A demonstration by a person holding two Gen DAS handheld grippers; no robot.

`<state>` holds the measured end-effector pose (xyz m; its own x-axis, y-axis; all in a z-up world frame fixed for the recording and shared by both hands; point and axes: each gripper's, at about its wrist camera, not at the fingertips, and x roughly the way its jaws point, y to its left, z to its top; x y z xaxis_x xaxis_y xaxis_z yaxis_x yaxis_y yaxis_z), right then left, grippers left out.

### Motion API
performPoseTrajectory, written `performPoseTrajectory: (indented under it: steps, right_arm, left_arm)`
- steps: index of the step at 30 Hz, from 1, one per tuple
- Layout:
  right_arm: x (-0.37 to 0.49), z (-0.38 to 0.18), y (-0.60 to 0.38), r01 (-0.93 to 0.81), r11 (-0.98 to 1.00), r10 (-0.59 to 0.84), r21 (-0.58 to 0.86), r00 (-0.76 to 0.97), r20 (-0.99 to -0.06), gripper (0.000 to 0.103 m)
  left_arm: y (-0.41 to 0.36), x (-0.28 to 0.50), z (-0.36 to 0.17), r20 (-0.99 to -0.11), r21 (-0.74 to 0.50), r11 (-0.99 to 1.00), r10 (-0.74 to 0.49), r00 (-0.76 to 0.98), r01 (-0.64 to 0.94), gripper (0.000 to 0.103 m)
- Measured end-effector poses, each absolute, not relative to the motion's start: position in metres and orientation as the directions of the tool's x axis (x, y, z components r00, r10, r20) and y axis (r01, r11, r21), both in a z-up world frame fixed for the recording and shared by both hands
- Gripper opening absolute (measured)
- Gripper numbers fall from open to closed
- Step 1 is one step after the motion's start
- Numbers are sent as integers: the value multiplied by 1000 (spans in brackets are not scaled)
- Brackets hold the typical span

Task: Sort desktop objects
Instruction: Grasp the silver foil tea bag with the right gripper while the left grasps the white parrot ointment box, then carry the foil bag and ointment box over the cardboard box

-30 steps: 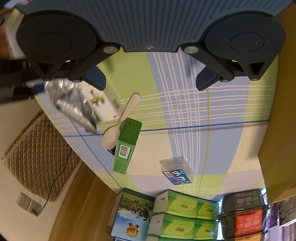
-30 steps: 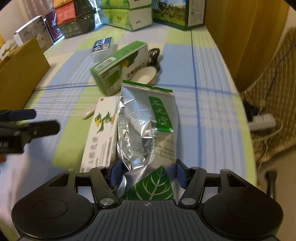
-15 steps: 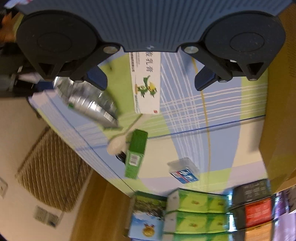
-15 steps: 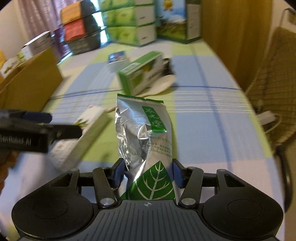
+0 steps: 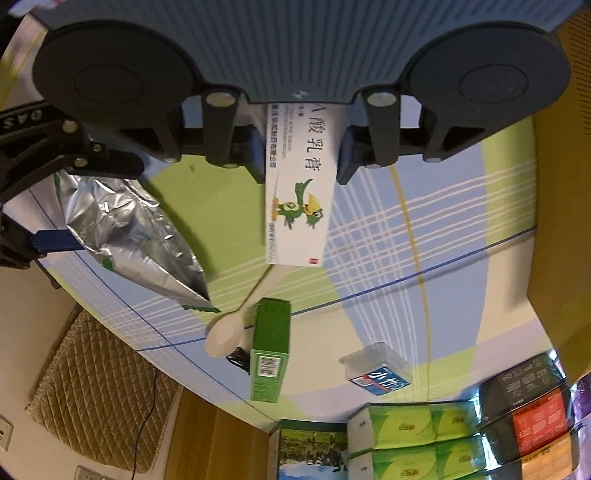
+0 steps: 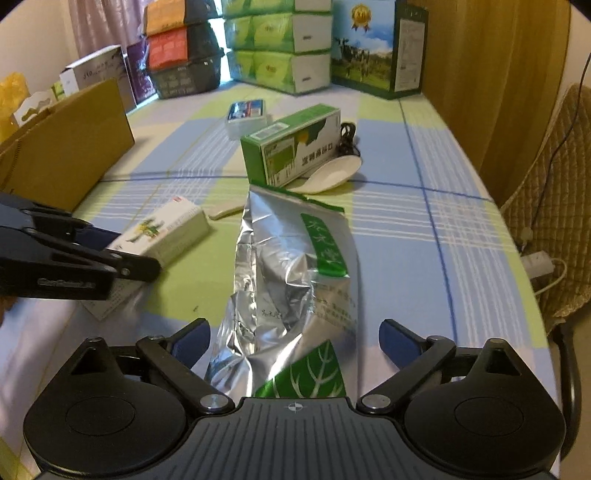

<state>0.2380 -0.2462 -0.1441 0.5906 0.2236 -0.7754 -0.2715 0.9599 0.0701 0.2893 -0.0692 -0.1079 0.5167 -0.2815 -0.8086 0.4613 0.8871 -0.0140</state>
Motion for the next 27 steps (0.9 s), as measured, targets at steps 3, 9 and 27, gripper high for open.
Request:
performPoseTrajectory:
  steps: [3, 9, 27]
  right_arm:
    - [246, -147, -244, -265, 961, 223, 77, 584, -781, 95]
    - [254, -149, -239, -250, 967, 187, 42, 595, -781, 84]
    - [245, -142, -241, -196, 978, 181, 69, 640, -746, 53]
  left_arm:
    - [-67, 290, -108, -809, -20, 890, -283, 516, 456, 33]
    - [-67, 293, -109, -805, -39, 885, -304, 510, 464, 47]
    - [-77, 290, -107, -808, -7, 865, -301, 506, 502, 33]
